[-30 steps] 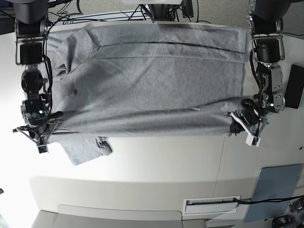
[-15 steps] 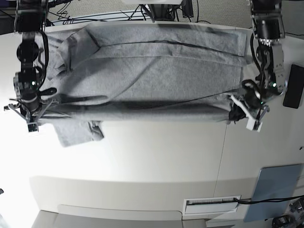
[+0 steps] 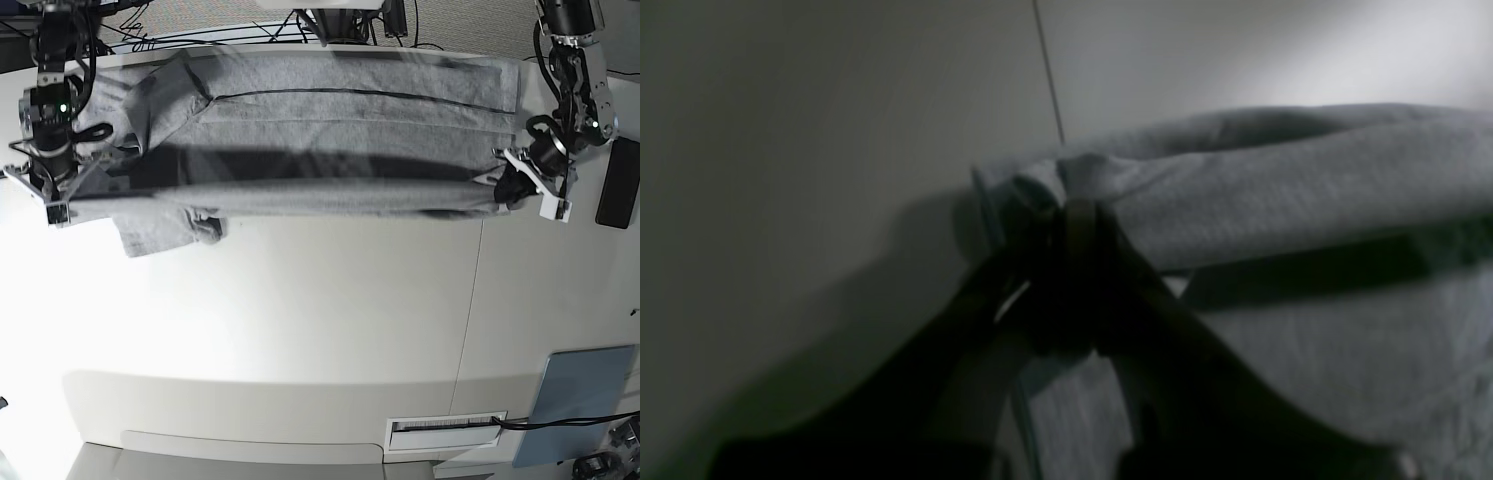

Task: Fold the T-shirt properly
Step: 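Lower the folded hem onto the shirt near the collar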

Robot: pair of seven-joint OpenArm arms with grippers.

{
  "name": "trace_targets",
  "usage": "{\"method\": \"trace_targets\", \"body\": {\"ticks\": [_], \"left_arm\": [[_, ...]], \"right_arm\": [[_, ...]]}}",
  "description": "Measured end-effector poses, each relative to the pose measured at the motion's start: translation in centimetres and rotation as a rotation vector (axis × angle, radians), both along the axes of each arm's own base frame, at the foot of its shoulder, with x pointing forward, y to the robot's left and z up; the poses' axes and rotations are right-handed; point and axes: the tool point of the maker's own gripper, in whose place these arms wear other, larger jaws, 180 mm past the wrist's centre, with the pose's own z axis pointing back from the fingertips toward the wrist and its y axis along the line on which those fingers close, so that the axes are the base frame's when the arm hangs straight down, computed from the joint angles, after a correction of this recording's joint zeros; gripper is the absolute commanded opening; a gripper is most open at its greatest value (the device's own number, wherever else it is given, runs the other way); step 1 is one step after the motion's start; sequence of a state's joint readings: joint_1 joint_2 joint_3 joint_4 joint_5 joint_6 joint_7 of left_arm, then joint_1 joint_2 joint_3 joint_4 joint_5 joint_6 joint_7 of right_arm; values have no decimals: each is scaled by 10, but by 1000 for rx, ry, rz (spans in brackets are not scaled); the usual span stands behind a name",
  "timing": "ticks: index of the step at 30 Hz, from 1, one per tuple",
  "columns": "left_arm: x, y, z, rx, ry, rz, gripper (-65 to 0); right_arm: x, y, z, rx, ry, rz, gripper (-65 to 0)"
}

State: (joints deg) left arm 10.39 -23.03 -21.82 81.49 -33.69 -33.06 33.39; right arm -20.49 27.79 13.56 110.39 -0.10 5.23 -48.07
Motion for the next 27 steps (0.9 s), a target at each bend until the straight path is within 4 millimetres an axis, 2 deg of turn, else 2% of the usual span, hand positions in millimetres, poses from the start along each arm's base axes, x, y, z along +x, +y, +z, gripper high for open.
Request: {"method": "trace_targets", "body": {"ticks": [7, 15, 27], "left_arm": [[-15, -1, -10, -4, 40, -2, -650], [-18, -1, -11, -1, 49, -5, -650], [-20, 0, -13, 7, 61, -10, -650]], "right_arm": [[-28, 3, -7, 3, 46, -13, -650], [-60, 8, -29, 47, 96, -87, -650], [-82, 5, -30, -8, 153, -95, -650]]}}
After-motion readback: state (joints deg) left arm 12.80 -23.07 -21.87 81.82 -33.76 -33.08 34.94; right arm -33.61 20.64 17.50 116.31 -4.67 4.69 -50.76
